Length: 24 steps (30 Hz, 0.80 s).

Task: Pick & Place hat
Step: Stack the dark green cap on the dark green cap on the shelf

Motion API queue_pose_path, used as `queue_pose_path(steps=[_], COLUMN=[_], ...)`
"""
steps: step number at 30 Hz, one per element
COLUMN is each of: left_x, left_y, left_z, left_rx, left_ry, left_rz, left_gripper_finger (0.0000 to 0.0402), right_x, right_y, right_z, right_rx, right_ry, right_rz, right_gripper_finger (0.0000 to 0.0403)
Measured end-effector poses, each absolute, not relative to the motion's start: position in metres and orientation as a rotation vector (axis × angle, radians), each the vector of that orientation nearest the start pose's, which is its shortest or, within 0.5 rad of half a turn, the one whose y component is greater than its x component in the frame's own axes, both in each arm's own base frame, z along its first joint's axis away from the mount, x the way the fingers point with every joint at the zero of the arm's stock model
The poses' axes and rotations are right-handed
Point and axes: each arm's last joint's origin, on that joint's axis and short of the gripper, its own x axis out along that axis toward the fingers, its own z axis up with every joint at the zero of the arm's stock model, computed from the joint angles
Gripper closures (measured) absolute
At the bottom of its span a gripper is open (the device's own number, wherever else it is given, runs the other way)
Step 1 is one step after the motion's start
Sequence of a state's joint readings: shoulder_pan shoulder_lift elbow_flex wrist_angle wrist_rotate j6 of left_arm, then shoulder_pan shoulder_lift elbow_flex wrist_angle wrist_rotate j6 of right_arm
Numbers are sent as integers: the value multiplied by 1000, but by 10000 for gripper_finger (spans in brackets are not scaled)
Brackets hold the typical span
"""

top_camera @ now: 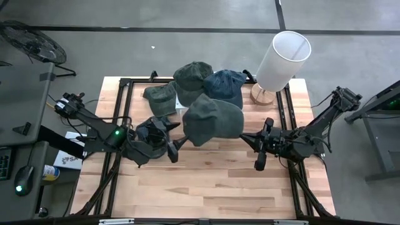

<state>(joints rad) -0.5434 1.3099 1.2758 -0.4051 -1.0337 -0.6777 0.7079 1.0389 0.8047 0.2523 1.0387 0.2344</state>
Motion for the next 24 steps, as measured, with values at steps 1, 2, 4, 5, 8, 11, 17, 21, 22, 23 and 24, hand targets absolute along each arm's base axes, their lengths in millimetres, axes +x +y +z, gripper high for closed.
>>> queue_pose_path(steps=[1, 2, 4, 5, 8, 11, 17, 21, 22, 23, 24], left_x=[248, 248, 250, 250, 251, 252, 259, 264, 265, 265, 265], left_y=[-121, -121, -122, -122, -121, -121, -118, -116, -116, -116, -117], left_z=[374, 374, 374, 374, 375, 375, 372, 368, 367, 367, 367], left_rx=[-347, -350, -355, -356, -359, -359, -403, -426, -428, -435, -438], left_ry=[133, 130, 123, 115, 92, 90, 118, 132, 134, 131, 130], left_rz=[562, 563, 567, 576, 600, 608, 561, 556, 553, 551, 550], left_gripper_finger=[85, 85, 85, 85, 85, 85, 85, 104, 113, 124, 137], right_x=[184, 184, 184, 184, 185, 185, 185, 184, 184, 184, 185], right_y=[124, 124, 125, 125, 126, 126, 125, 125, 125, 125, 125], right_z=[334, 334, 334, 334, 334, 334, 334, 334, 334, 334, 334], right_rx=[246, 245, 239, 238, 236, 233, 231, 230, 230, 230, 230], right_ry=[-50, -50, -48, -46, -44, -43, -45, -47, -47, -47, -47], right_rz=[-328, -326, -313, -303, -289, -289, -292, -297, -297, -298, -298], right_gripper_finger=[402, 402, 402, 402, 402, 402, 402, 402, 402, 402, 402])
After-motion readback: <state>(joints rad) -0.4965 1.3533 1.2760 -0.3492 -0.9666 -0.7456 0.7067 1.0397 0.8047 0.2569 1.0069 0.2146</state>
